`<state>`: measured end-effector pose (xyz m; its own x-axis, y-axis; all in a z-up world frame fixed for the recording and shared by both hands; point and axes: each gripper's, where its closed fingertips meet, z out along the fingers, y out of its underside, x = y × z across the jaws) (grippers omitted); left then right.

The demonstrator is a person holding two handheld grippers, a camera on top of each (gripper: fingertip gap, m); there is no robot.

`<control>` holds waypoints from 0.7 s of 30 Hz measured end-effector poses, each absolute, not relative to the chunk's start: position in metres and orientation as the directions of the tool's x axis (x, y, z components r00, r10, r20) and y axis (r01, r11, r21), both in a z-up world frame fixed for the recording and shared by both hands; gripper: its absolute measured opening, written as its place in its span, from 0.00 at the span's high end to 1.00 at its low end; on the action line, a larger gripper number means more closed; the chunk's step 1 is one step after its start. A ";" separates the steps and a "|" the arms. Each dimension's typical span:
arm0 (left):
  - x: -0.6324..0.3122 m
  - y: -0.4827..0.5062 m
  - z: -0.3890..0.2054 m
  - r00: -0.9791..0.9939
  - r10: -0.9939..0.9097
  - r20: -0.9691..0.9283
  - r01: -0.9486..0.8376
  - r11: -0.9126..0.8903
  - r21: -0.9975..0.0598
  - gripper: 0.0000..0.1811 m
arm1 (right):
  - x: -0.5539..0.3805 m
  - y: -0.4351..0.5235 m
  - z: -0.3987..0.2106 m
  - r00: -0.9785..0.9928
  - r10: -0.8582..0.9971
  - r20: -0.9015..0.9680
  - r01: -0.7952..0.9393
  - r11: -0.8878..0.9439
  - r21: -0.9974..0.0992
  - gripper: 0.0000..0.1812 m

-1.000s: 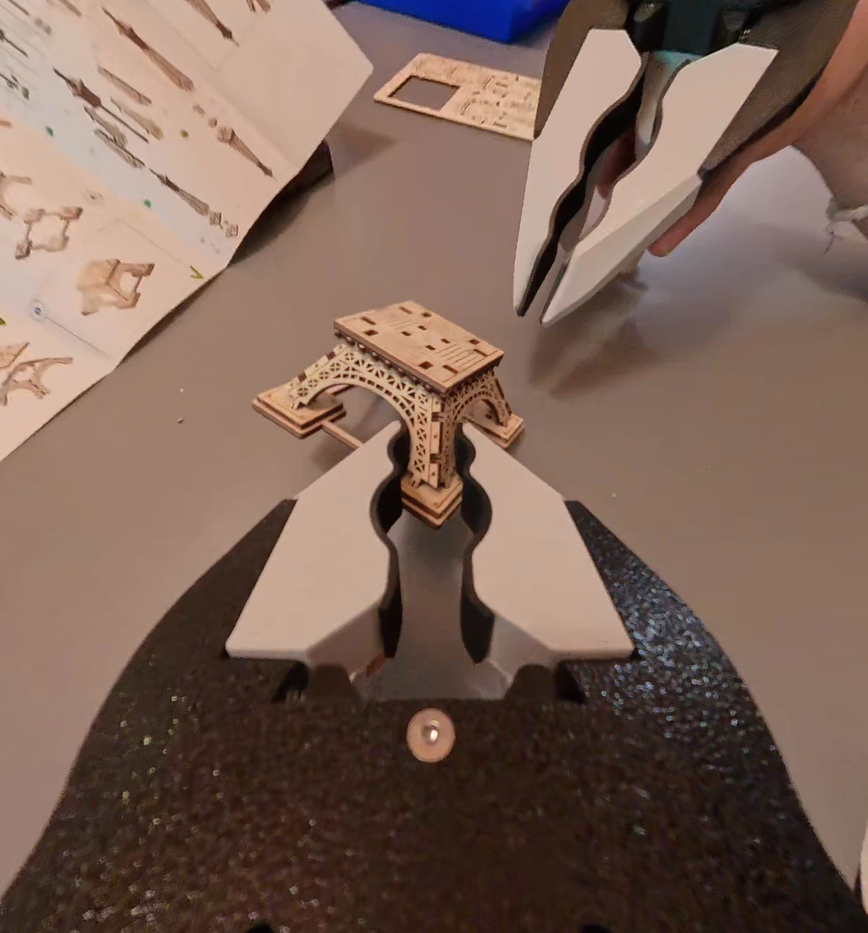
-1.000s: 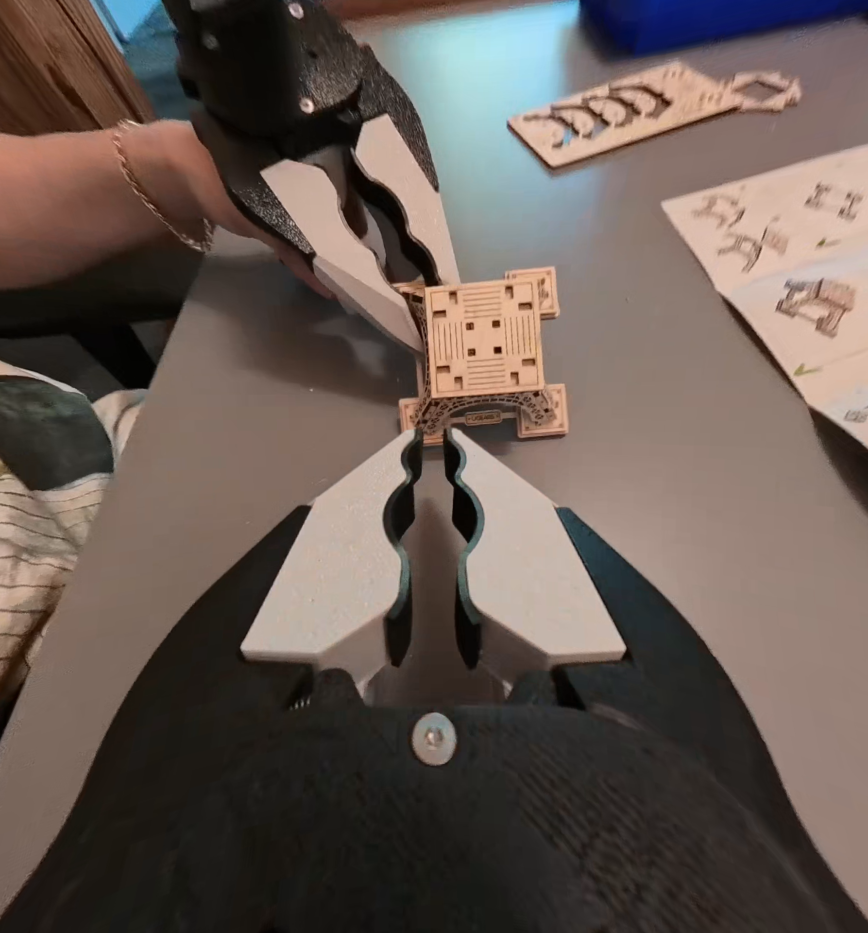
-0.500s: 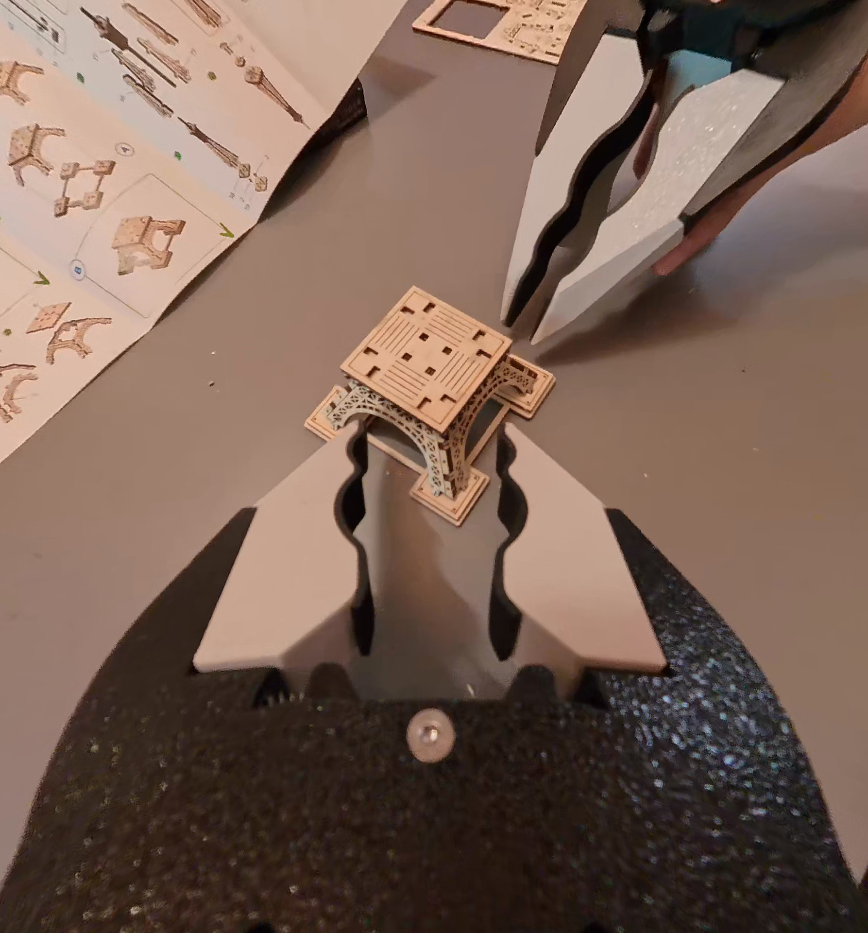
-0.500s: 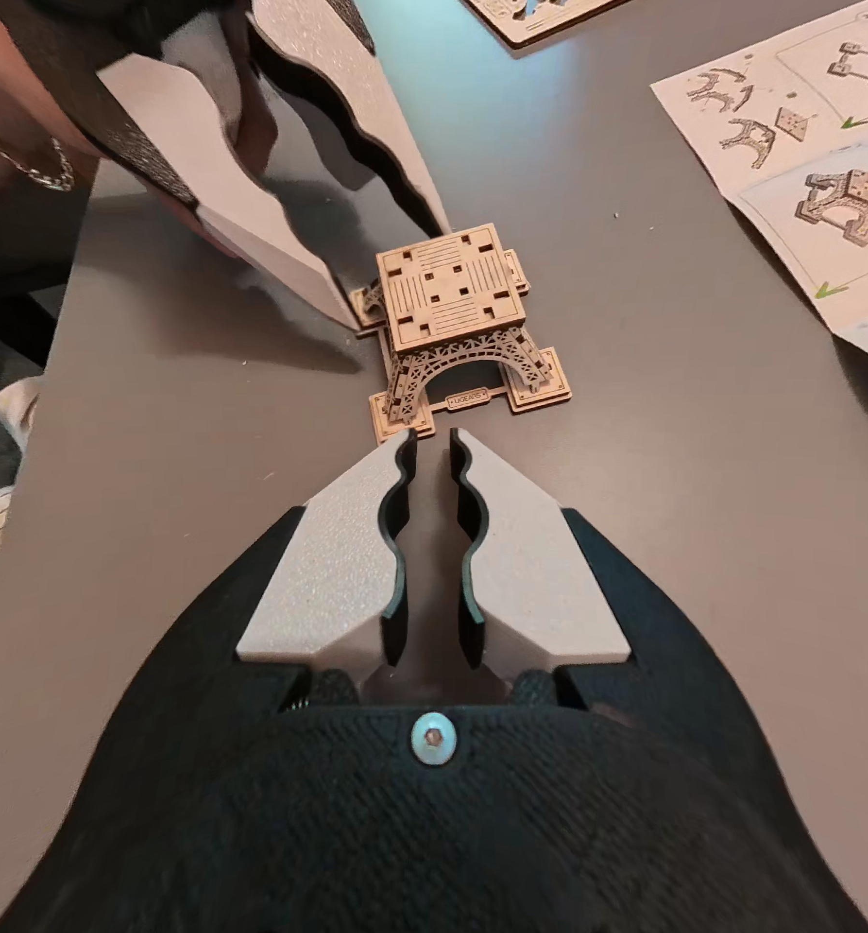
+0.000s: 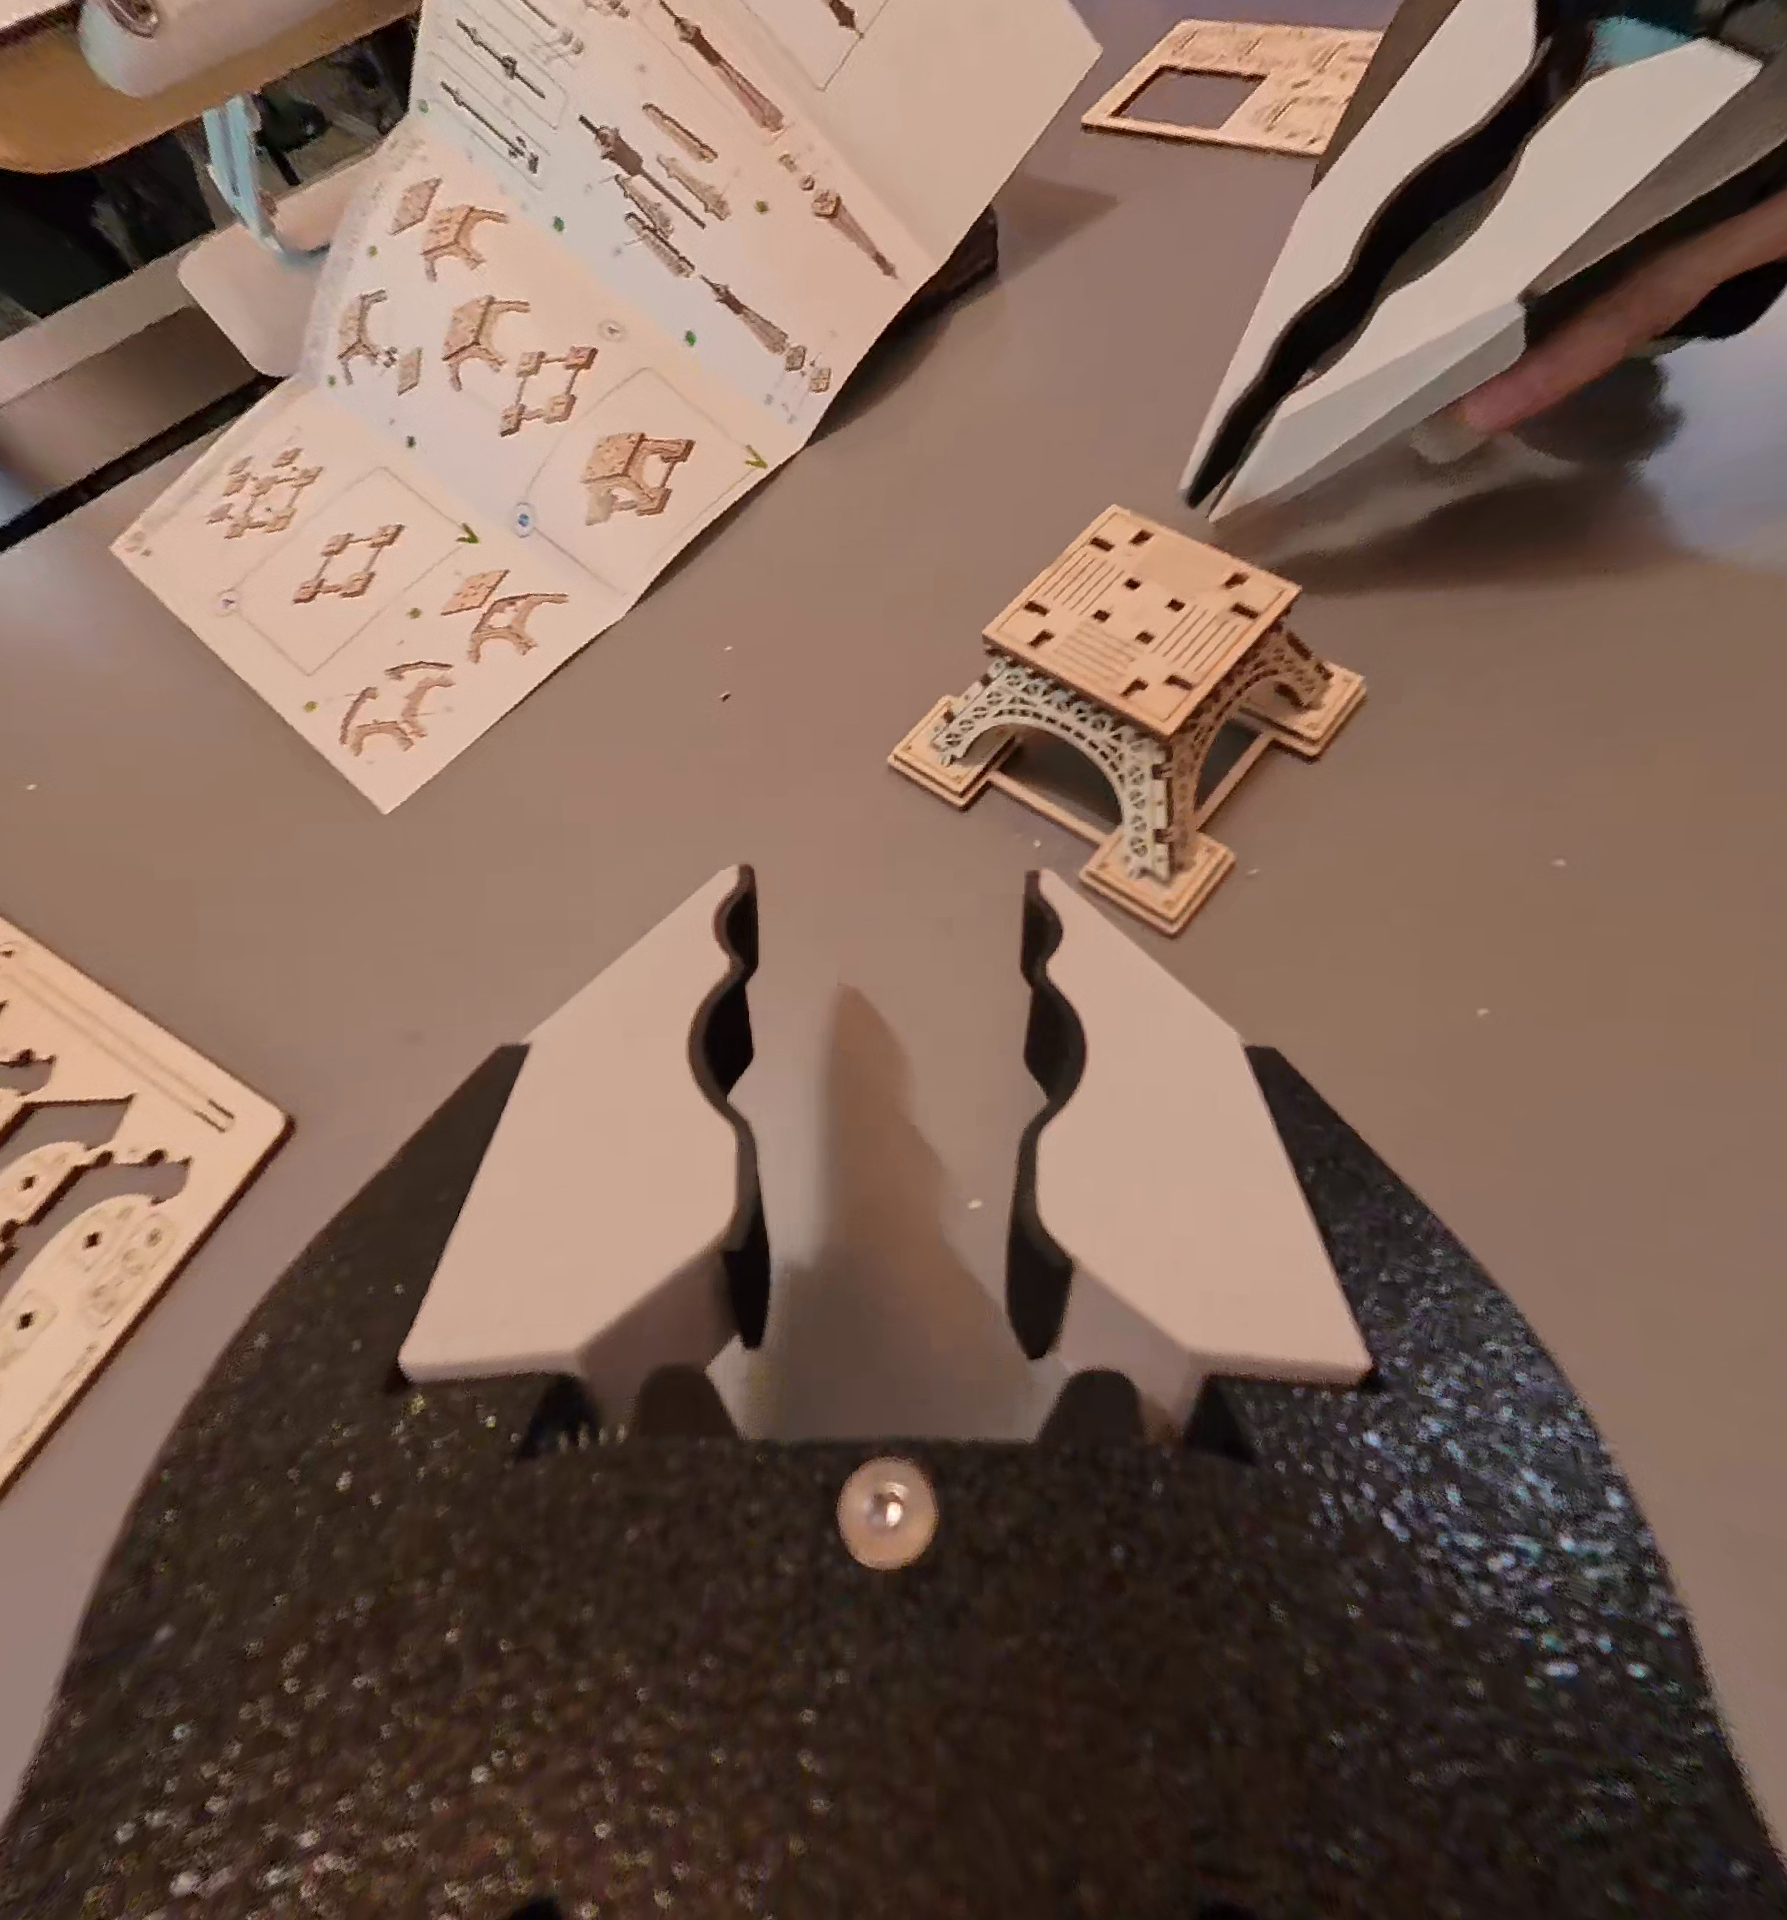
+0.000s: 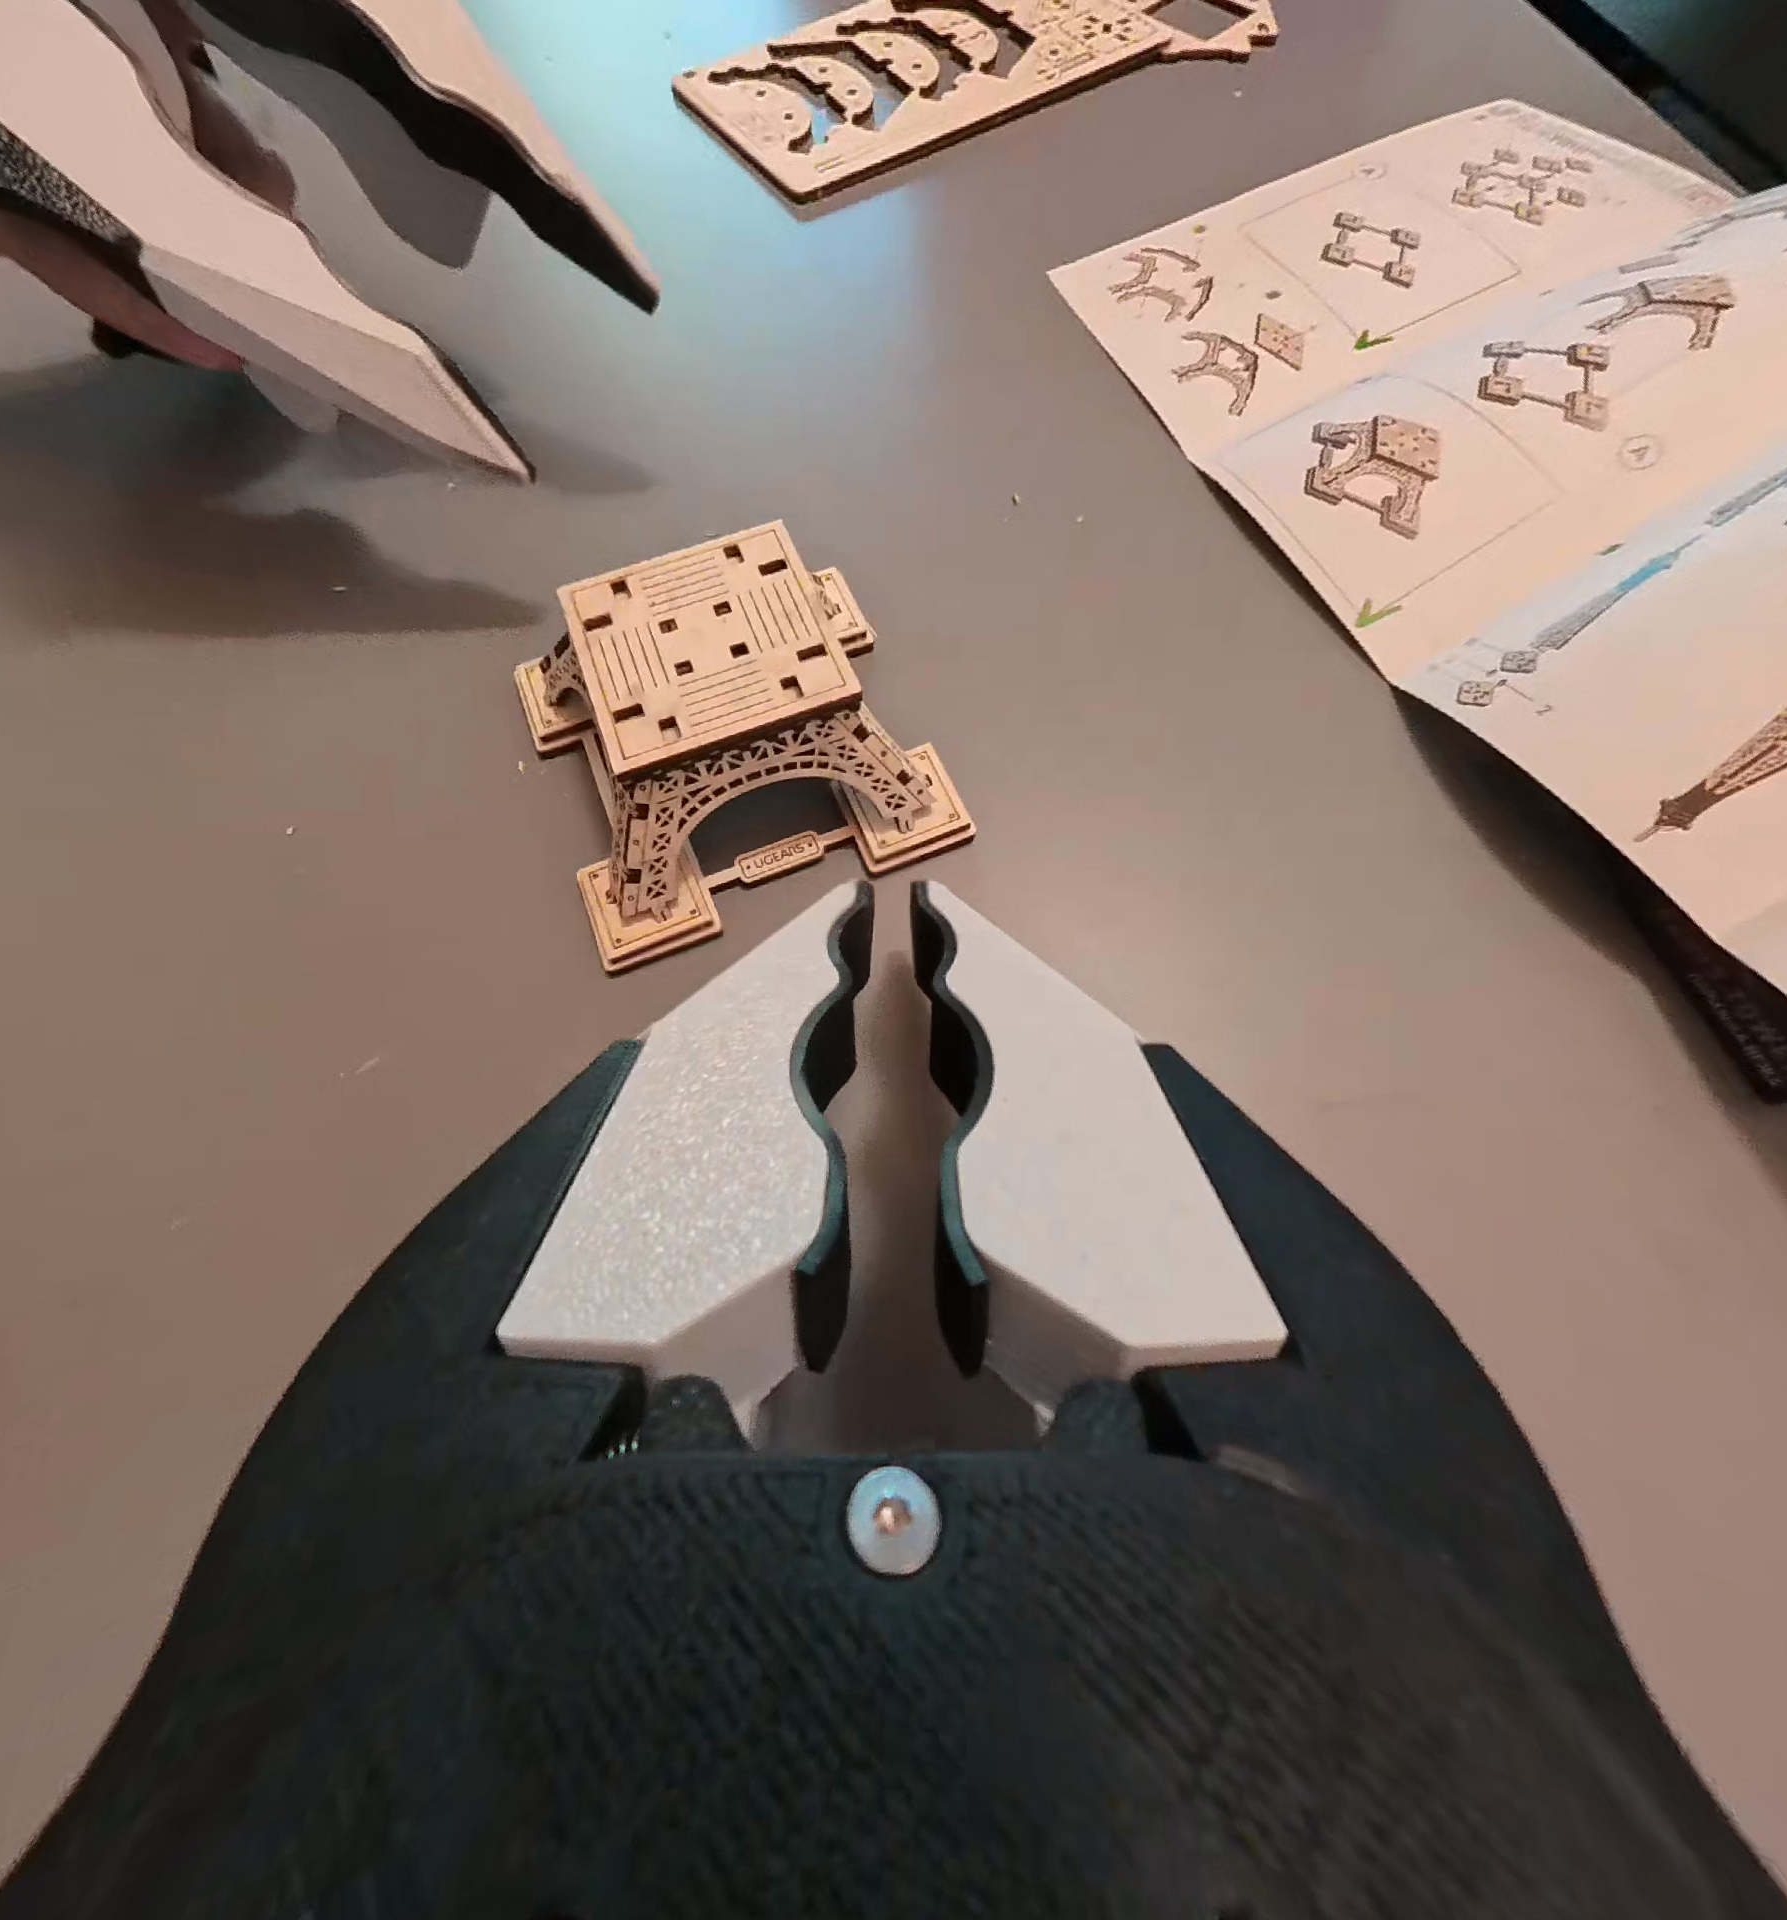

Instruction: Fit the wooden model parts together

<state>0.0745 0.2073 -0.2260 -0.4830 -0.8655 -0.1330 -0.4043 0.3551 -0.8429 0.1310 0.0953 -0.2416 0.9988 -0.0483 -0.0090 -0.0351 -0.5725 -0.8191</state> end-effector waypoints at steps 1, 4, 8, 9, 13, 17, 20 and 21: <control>0.076 0.209 -0.226 -0.478 -0.864 -0.155 -0.398 0.371 -0.839 0.73 | 0.132 0.095 -0.242 0.998 -0.052 -0.018 -0.044 -0.573 -0.819 0.97; 0.076 0.205 -0.227 -0.504 -0.846 -0.174 -0.383 0.400 -0.833 0.73 | 0.128 0.092 -0.245 0.997 -0.034 -0.065 -0.072 -0.588 -0.806 0.96; 0.072 0.196 -0.230 -0.546 -0.826 -0.138 -0.403 0.404 -0.821 0.74 | 0.128 0.085 -0.250 0.995 -0.033 -0.092 -0.093 -0.617 -0.781 0.93; 0.071 0.194 -0.231 -0.559 -0.819 -0.130 -0.409 0.409 -0.815 0.76 | 0.129 0.084 -0.250 0.995 -0.037 -0.096 -0.098 -0.615 -0.782 0.92; 0.070 0.190 -0.237 -0.574 -0.811 -0.113 -0.426 0.414 -0.805 0.78 | 0.127 0.090 -0.242 0.991 -0.040 -0.126 -0.126 -0.570 -0.812 0.89; 0.068 0.190 -0.248 -0.598 -0.790 -0.136 -0.431 0.460 -0.777 0.80 | 0.138 0.088 -0.240 0.992 -0.099 -0.080 -0.123 -0.567 -0.814 0.83; 0.072 0.206 -0.256 -0.539 -0.833 -0.126 -0.511 0.442 -0.737 0.80 | 0.149 0.085 -0.240 0.984 -0.161 -0.082 -0.158 -0.553 -0.818 0.79; 0.075 0.211 -0.256 -0.514 -0.852 -0.098 -0.535 0.408 -0.740 0.80 | 0.152 0.085 -0.239 0.981 -0.175 -0.087 -0.170 -0.540 -0.824 0.79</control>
